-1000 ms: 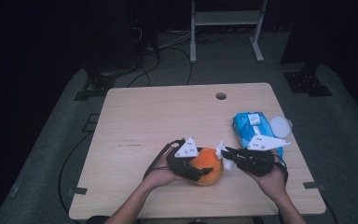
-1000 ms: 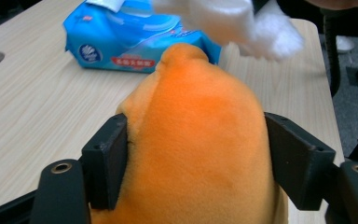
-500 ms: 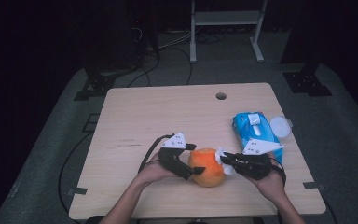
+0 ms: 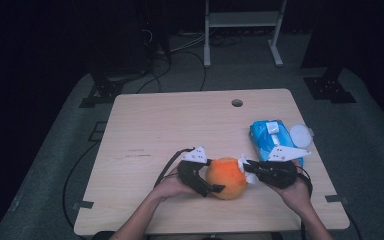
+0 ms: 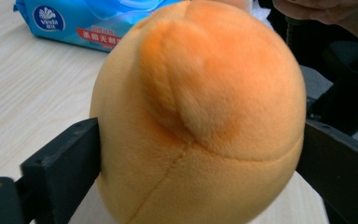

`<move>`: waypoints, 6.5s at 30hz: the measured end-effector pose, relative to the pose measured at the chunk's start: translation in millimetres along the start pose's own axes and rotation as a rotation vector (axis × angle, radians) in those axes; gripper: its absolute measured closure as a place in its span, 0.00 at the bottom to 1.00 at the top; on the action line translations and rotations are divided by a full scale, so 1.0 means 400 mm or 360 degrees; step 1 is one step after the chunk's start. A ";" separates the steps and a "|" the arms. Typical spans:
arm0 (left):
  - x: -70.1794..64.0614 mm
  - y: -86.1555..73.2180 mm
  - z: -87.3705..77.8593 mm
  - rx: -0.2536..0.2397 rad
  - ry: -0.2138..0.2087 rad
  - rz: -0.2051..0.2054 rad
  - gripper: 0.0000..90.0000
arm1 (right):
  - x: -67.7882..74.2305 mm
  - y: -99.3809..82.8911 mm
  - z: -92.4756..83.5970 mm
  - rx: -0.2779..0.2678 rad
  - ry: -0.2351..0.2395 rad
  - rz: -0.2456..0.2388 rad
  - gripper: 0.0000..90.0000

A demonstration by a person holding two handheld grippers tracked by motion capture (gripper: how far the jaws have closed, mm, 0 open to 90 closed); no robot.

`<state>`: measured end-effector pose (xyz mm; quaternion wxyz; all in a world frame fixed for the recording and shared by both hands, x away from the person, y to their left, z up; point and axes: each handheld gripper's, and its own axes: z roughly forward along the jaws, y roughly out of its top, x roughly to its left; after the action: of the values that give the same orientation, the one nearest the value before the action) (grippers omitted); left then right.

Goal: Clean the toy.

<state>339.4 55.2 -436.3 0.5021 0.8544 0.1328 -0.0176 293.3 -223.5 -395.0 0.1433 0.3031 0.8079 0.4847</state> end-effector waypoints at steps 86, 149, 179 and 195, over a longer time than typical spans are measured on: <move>-0.084 0.004 -0.002 0.0072 0.0041 0.0267 0.30 | 0.042 -0.008 -0.013 0.0077 0.0014 -0.0178 0.91; -0.057 -0.006 0.000 0.0041 -0.0013 0.0201 0.36 | 0.030 0.009 -0.014 0.0087 0.0136 -0.0176 0.91; -0.040 -0.003 0.006 -0.0065 0.0100 0.0014 0.36 | 0.063 0.030 -0.008 0.0067 0.0148 -0.0243 0.91; -0.019 -0.036 0.024 0.0141 0.0108 0.0163 0.04 | 0.043 0.010 0.000 0.0090 0.0116 -0.0191 0.91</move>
<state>329.6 51.8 -452.1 0.4593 0.8815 0.1051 0.0313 281.3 -211.3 -390.4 0.1340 0.2404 0.8426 0.4630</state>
